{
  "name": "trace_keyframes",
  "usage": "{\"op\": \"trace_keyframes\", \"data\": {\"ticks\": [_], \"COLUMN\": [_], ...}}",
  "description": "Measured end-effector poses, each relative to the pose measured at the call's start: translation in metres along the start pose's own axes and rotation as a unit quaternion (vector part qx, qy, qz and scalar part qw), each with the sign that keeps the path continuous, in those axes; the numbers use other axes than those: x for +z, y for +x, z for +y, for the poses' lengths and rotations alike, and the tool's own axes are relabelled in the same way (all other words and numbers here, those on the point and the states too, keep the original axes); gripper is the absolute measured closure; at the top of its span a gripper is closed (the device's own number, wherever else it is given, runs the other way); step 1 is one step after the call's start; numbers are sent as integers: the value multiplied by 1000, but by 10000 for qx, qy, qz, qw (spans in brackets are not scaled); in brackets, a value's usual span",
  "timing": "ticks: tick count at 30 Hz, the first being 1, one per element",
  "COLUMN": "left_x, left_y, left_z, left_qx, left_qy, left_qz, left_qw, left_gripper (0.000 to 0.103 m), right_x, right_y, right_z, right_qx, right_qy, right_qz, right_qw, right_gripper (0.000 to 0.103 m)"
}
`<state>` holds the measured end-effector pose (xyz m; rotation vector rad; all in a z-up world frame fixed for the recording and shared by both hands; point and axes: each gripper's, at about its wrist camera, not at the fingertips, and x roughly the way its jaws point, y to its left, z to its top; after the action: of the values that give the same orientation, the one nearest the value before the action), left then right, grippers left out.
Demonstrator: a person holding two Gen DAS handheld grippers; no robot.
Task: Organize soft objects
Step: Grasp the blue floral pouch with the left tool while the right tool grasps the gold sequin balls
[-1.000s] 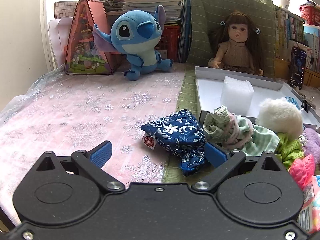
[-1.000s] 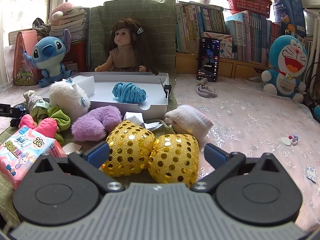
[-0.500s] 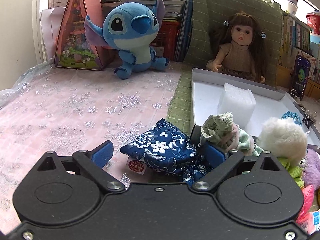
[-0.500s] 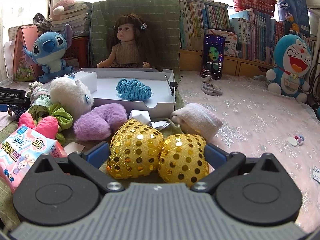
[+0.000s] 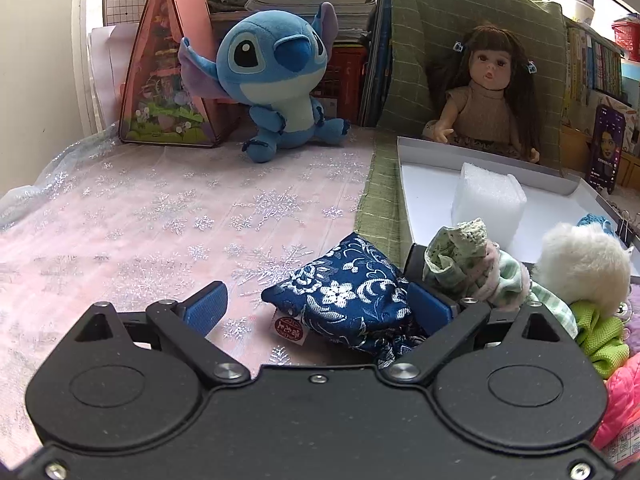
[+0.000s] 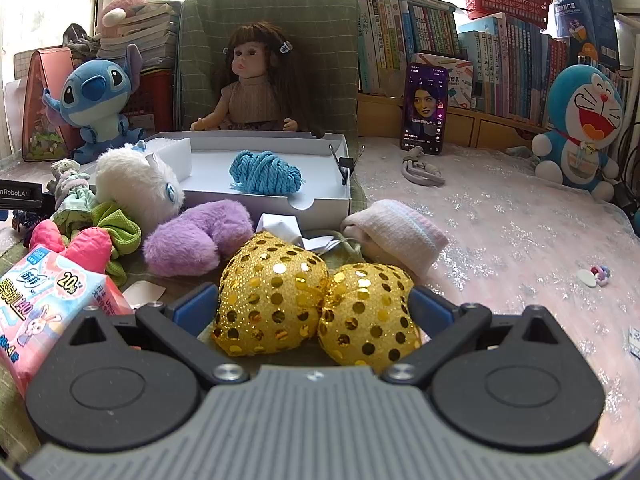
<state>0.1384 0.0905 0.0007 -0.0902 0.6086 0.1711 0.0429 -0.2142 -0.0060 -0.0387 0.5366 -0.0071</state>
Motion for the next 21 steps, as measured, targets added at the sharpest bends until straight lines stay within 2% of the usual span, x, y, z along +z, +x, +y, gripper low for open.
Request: {"op": "trace_keyframes", "data": {"ticks": [11,21], "left_x": [0,2], "left_y": [-19,-8], "left_z": [13,-9], "left_qx": [141,-68], "left_qy": [154,58], "left_qz": [-27,7], "left_qw": [9998,10000], "left_gripper": [21,18], "right_x": [0,0], "right_y": [0,0], "right_z": [0,0], "right_qx": [1,0], "right_qy": [1,-4], "right_qz": [2,4], "right_qw": [10000,10000], "right_gripper": [0,0]}}
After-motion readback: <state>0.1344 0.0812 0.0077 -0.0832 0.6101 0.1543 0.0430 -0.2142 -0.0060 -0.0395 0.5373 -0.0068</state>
